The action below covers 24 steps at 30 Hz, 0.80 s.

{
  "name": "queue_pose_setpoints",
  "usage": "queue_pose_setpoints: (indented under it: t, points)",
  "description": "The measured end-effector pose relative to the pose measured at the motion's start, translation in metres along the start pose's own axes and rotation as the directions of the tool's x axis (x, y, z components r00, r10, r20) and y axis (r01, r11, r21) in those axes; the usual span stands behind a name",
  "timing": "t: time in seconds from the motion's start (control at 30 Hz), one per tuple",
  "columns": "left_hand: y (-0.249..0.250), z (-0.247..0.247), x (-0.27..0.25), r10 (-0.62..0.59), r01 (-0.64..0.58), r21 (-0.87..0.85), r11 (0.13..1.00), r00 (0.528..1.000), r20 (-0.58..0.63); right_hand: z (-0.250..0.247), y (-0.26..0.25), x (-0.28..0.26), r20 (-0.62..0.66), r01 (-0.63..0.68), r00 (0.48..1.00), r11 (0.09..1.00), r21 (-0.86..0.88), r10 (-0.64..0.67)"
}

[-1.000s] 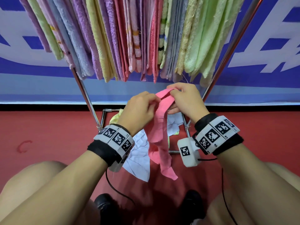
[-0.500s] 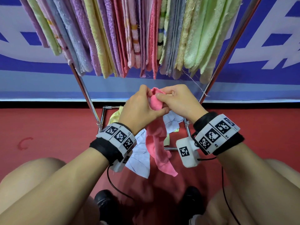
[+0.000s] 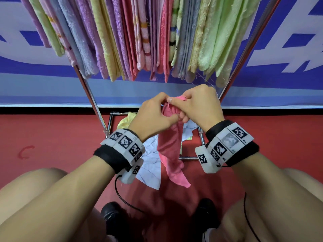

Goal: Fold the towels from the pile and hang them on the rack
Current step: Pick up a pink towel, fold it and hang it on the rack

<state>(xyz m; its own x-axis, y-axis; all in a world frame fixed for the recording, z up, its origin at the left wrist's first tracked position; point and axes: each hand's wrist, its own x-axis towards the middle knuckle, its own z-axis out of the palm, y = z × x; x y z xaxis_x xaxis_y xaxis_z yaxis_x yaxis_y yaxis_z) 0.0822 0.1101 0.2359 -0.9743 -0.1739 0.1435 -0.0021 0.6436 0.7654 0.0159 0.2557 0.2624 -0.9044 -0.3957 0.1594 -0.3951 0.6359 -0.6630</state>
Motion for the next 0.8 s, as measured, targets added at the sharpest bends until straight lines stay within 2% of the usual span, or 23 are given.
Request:
queue_pose_setpoints:
  t: [0.07, 0.1, 0.2, 0.27, 0.33, 0.4, 0.5, 0.57, 0.67, 0.8]
  points:
    - [0.002, 0.004, -0.003, 0.018, -0.017, 0.062, 0.998, 1.0, -0.013, 0.0, 0.0, 0.0, -0.081, 0.017, 0.996, 0.969, -0.245, -0.038]
    - [0.001, 0.004, -0.003, 0.018, -0.016, 0.061, 0.998, 1.0, -0.024, 0.0, 0.002, 0.001, -0.095, 0.024, 0.994, 0.96, -0.28, -0.052]
    - [-0.003, 0.002, 0.004, 0.043, -0.042, 0.026, 0.999, 0.998, -0.036, -0.003, 0.003, 0.005, -0.062, 0.066, 0.995, 0.987, -0.148, -0.076]
    - [-0.005, -0.002, 0.007, 0.046, -0.045, 0.006, 0.999, 0.998, -0.045, -0.01, 0.004, 0.008, 0.047, 0.083, 0.995, 0.995, 0.046, -0.086]
    - [-0.009, -0.008, 0.01, 0.016, -0.017, -0.026, 1.0, 0.999, -0.05, -0.018, 0.006, 0.009, 0.185, 0.051, 0.979, 0.985, 0.162, -0.081]
    - [-0.017, -0.013, 0.014, -0.025, 0.021, -0.071, 0.997, 0.998, -0.06, -0.023, 0.011, 0.01, 0.208, 0.08, 0.972, 0.987, 0.141, -0.109]
    - [-0.023, -0.018, 0.017, -0.089, 0.085, -0.149, 0.985, 0.996, -0.019, -0.022, 0.018, 0.015, 0.065, 0.147, 0.987, 0.989, 0.024, -0.148]
    - [-0.026, -0.019, 0.018, -0.094, 0.094, -0.112, 0.989, 0.996, 0.011, -0.022, 0.023, 0.019, 0.025, 0.152, 0.988, 0.988, -0.017, -0.151]
    - [-0.027, -0.018, 0.015, -0.076, 0.076, -0.005, 0.997, 0.997, -0.027, -0.027, 0.03, 0.021, 0.102, 0.116, 0.988, 0.993, 0.0, -0.115]
    - [-0.03, -0.019, 0.011, -0.097, 0.089, -0.068, 0.994, 0.987, -0.13, -0.024, 0.027, 0.02, 0.209, 0.103, 0.971, 0.992, 0.071, -0.116]
